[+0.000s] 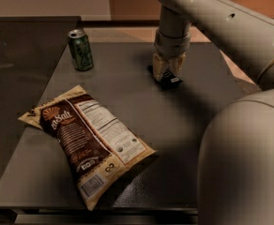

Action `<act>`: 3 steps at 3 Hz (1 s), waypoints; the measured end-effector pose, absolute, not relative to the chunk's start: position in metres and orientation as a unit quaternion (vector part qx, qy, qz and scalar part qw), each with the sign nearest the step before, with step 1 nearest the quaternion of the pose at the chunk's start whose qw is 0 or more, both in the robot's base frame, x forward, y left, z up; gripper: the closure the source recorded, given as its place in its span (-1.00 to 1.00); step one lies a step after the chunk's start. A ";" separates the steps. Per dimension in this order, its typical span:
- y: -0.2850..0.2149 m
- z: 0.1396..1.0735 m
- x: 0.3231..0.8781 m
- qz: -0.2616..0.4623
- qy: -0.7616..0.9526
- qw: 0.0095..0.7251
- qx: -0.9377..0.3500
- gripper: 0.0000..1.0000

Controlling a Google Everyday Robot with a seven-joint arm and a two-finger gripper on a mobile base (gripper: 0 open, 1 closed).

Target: Pick rxbar blueberry

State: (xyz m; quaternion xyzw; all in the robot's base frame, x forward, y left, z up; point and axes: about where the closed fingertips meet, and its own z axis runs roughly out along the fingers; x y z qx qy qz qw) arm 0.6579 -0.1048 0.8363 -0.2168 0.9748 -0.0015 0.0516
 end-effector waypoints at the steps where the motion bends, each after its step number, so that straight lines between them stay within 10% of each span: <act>1: -0.106 0.860 0.657 0.007 0.969 0.091 -0.230 1.00; 3: -0.114 0.907 0.648 0.024 0.953 0.157 -0.259 1.00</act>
Offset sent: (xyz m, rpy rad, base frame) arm -0.0135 -0.0103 0.0842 0.1063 -0.2255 0.1053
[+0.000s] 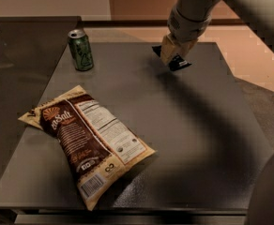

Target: Pick rxbar blueberry

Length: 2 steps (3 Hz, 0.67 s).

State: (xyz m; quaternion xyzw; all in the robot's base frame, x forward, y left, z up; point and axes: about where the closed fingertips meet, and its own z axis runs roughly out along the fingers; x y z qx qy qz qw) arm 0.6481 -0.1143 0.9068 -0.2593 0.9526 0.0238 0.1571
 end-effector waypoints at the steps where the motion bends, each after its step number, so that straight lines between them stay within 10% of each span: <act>1: -0.121 0.929 0.643 0.025 0.944 0.181 -0.276 1.00; 2: -0.127 0.949 0.638 0.024 0.934 0.202 -0.293 1.00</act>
Offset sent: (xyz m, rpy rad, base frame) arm -0.0172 -0.0234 0.0702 0.0170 -0.1480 0.1149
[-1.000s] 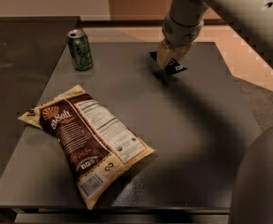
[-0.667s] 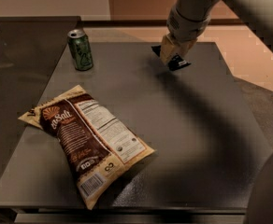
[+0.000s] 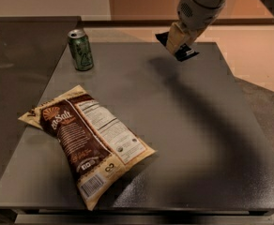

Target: Pick rxbar blueberry

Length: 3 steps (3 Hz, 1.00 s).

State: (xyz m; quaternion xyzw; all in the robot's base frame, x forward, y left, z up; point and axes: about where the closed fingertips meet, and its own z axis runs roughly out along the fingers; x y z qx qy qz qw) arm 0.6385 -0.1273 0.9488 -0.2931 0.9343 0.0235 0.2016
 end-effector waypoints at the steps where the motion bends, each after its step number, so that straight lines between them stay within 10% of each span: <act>1: -0.131 0.962 0.635 0.022 0.928 0.215 -0.304 1.00; 3: -0.134 0.973 0.632 0.020 0.916 0.228 -0.330 1.00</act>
Offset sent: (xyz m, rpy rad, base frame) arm -0.0124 -0.0130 0.0416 -0.0079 -0.0997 0.1336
